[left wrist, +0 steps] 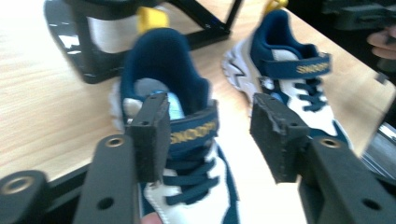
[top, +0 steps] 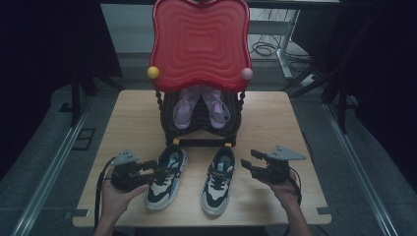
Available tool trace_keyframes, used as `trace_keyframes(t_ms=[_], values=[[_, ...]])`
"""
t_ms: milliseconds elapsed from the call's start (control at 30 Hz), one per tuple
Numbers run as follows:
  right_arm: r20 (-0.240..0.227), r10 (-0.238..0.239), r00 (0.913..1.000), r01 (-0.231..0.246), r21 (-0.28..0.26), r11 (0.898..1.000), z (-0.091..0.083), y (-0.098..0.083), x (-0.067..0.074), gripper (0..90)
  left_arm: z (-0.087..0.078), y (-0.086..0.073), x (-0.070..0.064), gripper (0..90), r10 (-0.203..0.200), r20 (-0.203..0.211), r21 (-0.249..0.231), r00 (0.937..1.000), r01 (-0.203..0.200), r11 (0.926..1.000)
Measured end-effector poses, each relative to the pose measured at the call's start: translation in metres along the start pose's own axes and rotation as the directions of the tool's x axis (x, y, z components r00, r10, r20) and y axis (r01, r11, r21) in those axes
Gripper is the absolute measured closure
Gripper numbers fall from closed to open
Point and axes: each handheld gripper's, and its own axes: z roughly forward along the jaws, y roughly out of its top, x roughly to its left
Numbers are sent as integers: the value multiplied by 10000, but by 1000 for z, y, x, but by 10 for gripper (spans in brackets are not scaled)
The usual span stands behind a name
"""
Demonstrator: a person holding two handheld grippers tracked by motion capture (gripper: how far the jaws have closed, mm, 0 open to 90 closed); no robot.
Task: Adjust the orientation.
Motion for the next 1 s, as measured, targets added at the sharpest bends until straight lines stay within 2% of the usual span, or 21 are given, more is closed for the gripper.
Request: trace_keyframes(t_ms=[100, 267, 467, 733, 900, 1000], values=[[117, 172, 9998, -171, -51, 9998, -3, -3, -3, 422, 2, 1, -7, 584, 173, 303, 98, 9994, -176, 9998], [287, 264, 9992, -264, -20, 9997, -8, -7, -6, 417, 11, 0, -14, 744, 206, 618, 412, 9979, -231, 9989], [409, 398, 9984, -401, 70, 9992, -7, -8, -8, 417, 32, -6, -27, 869, 336, 860, 910, 9957, -414, 9950], [591, 515, 9969, -529, 217, 9984, -6, -10, -10, 417, 48, -26, -39, 900, 272, 754, 1776, 9968, -402, 9833], [616, 503, 9968, -518, 233, 9984, -6, -11, -11, 417, 49, -35, -40, 900, 162, 463, 1926, 9988, -248, 9810], [609, 493, 9969, -507, 221, 9985, -7, -10, -10, 417, 53, -38, -41, 900, 247, 338, 2119, 9991, -313, 9768]])
